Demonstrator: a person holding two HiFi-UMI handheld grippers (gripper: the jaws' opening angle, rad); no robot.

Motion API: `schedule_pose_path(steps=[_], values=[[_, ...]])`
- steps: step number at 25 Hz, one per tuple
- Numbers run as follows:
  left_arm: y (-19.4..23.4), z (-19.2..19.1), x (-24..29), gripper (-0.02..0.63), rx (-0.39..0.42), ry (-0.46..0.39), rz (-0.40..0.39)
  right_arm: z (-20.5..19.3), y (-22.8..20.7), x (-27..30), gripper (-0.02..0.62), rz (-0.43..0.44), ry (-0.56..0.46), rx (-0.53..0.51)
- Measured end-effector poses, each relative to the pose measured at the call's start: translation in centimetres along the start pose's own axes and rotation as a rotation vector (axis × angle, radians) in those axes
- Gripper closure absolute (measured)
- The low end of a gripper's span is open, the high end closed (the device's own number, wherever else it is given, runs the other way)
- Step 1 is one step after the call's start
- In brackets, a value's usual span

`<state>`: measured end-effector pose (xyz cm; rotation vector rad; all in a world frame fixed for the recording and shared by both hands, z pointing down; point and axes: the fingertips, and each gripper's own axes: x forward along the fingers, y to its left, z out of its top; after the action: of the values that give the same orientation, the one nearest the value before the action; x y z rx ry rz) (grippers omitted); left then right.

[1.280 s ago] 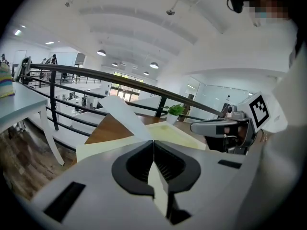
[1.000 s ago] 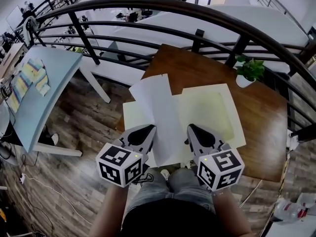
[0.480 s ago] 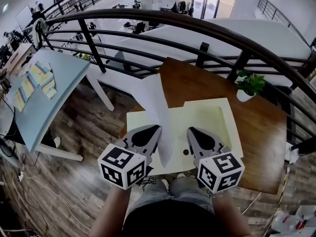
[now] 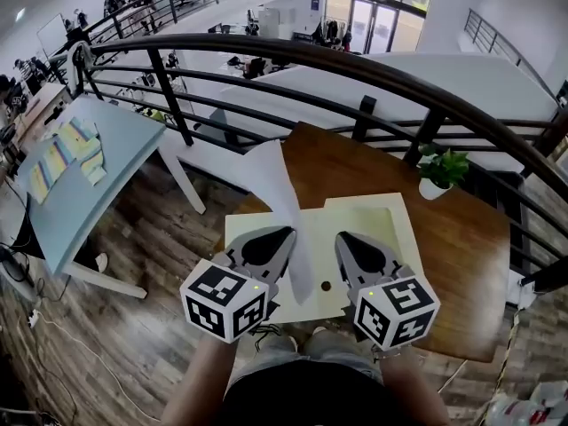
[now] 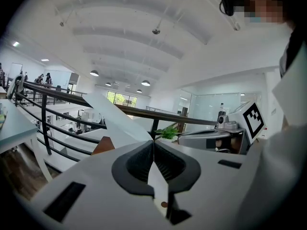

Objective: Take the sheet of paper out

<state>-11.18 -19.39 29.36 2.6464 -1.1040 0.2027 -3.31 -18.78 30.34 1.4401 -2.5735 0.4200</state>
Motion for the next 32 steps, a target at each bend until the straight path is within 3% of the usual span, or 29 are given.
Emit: schedule_pose_path(steps=[12,32], values=[[-1.3,0.8,1.1,0.586,-0.003,-0.034,-0.004,0.4,-1.6,-1.0,0.569,-0.001,-0.014,-0.014],[-2.3,-0.1,1.9,0.586,-0.010,-0.006,-0.011,-0.9,-2.5,-1.4,0.571,0.012,0.025,-0.027]])
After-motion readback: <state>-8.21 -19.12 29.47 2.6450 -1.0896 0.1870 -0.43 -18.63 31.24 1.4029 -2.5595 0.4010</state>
